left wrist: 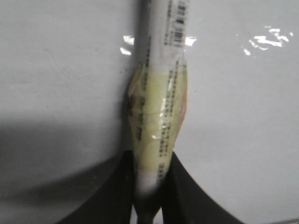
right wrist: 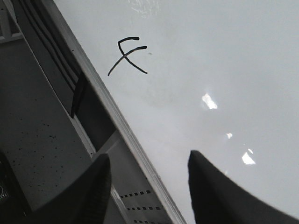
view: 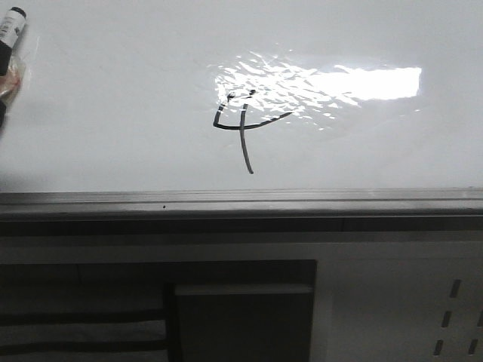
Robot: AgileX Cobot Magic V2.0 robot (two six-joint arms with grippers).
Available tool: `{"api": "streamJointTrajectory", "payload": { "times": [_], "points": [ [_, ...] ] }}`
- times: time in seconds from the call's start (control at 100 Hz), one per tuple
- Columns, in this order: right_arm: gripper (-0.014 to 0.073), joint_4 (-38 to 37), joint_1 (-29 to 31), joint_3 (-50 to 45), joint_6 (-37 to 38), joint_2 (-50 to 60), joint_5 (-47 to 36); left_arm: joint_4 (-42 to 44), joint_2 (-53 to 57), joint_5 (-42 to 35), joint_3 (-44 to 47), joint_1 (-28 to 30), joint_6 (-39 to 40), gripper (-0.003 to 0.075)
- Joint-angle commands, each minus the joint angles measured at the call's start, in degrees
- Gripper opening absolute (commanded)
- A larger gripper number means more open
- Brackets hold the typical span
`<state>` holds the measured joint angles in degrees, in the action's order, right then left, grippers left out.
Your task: Write number 4 on whiteboard
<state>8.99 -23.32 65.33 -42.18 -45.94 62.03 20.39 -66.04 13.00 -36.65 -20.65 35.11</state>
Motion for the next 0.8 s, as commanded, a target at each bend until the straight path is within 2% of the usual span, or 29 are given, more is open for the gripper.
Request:
{"api": "streamJointTrajectory", "payload": {
  "times": [0.0,0.23,0.33,0.52,0.61,0.68,0.79],
  "points": [
    [0.0331,0.15,0.49,1.7,0.29,0.21,-3.18,-0.28,0.61,-4.8,-1.6,0.03,0.46,0.0027],
    [0.0331,0.26,0.49,1.7,0.29,0.21,-3.18,0.37,0.61,-4.8,-1.6,0.03,0.46,0.0237],
    [0.0331,0.26,0.49,1.7,0.29,0.21,-3.18,1.15,0.61,-4.8,-1.6,0.03,0.46,0.0286],
    [0.0331,0.26,0.49,1.7,1.13,0.21,-3.07,3.13,0.61,-4.8,-1.6,0.03,0.46,0.029],
    [0.0331,0.14,0.49,1.7,2.48,0.29,-3.1,6.13,1.49,-2.08,-2.65,0.03,0.46,0.0286],
    [0.0331,-1.44,0.54,1.7,7.95,0.42,-3.76,7.12,3.08,1.99,-4.43,0.03,0.46,0.0281],
    [0.0331,-6.21,0.54,1.7,21.1,0.42,-4.2,7.92,6.68,10.14,-8.12,-0.12,0.17,0.0281]
  ]
}}
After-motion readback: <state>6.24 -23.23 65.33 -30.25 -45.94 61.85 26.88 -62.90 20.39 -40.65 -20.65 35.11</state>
